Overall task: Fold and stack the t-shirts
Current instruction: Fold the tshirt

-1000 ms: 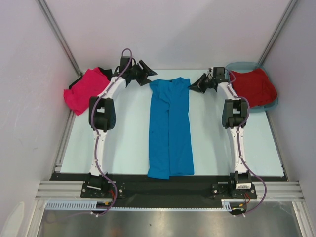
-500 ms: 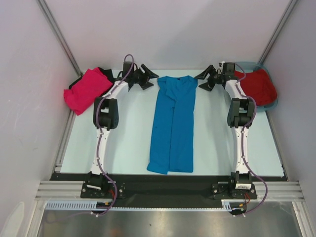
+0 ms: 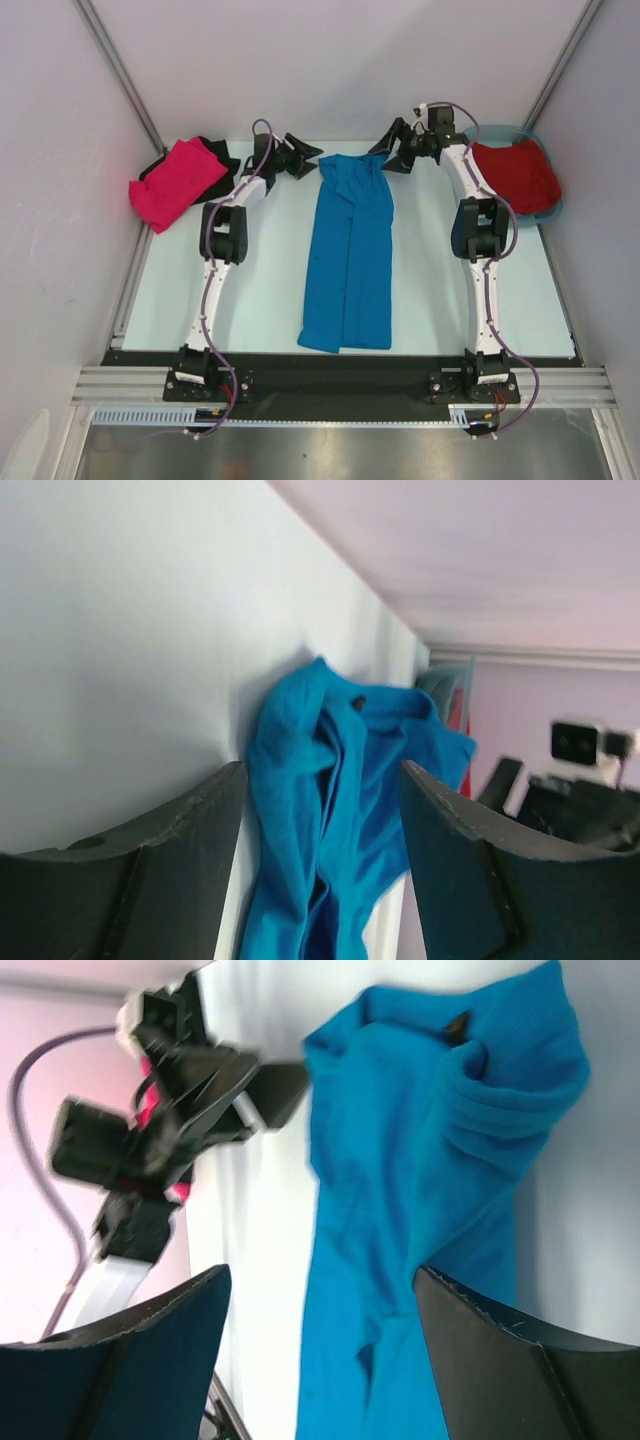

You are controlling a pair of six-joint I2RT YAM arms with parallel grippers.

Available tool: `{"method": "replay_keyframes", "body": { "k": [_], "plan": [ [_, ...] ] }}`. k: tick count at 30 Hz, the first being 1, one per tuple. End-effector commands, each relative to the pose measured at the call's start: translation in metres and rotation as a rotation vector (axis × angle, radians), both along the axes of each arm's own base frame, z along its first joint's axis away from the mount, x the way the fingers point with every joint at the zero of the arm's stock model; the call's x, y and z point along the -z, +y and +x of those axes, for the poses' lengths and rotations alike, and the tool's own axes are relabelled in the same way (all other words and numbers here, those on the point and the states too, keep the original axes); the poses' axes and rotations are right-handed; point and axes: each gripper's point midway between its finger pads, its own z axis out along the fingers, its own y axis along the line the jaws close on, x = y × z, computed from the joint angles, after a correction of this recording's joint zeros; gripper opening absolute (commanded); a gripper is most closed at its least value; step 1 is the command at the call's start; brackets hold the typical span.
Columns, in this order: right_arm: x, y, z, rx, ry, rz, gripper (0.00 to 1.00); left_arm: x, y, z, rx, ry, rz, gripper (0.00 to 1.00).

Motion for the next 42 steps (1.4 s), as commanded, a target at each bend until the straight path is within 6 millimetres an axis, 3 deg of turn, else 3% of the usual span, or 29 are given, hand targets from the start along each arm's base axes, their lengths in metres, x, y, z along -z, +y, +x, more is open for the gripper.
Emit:
{"method": "replay_keyframes", "body": {
  "k": [1, 6, 7, 11, 21, 27, 28, 29, 37, 42],
  "plan": [
    [-0.063, 0.005, -0.017, -0.051, -0.113, -0.040, 0.81, -0.025, 0.005, 0.026, -0.081, -0.093, -0.085, 0.66],
    [-0.064, 0.001, -0.029, -0.037, -0.097, -0.133, 0.82, -0.001, 0.002, 0.030, -0.117, -0.055, -0.083, 0.49],
    [-0.065, -0.002, -0.029, -0.028, -0.103, -0.149, 0.82, 0.001, 0.000, 0.029, -0.113, -0.051, -0.084, 0.38],
    [-0.066, -0.013, -0.030, 0.003, -0.106, -0.203, 0.83, 0.010, -0.009, 0.025, -0.097, -0.042, -0.081, 0.38],
    [-0.064, -0.011, -0.035, 0.000, -0.093, -0.228, 0.83, 0.015, -0.035, 0.018, -0.055, -0.068, -0.066, 0.38],
    [-0.060, -0.010, -0.036, 0.002, -0.070, -0.224, 0.83, 0.012, -0.038, 0.012, -0.022, -0.100, 0.073, 0.20],
    [-0.058, -0.011, -0.035, 0.005, -0.066, -0.224, 0.83, 0.012, -0.036, 0.013, -0.031, -0.103, 0.090, 0.11],
    [-0.059, -0.011, -0.036, 0.003, -0.066, -0.222, 0.83, 0.011, -0.035, 0.014, -0.031, -0.115, 0.111, 0.09],
    [-0.055, -0.009, -0.036, -0.012, -0.056, -0.205, 0.83, -0.040, -0.014, 0.037, -0.115, -0.278, 0.194, 0.03],
    [-0.054, -0.008, -0.036, -0.021, -0.050, -0.190, 0.84, -0.061, 0.006, 0.046, -0.141, -0.371, 0.273, 0.00]
  ]
}}
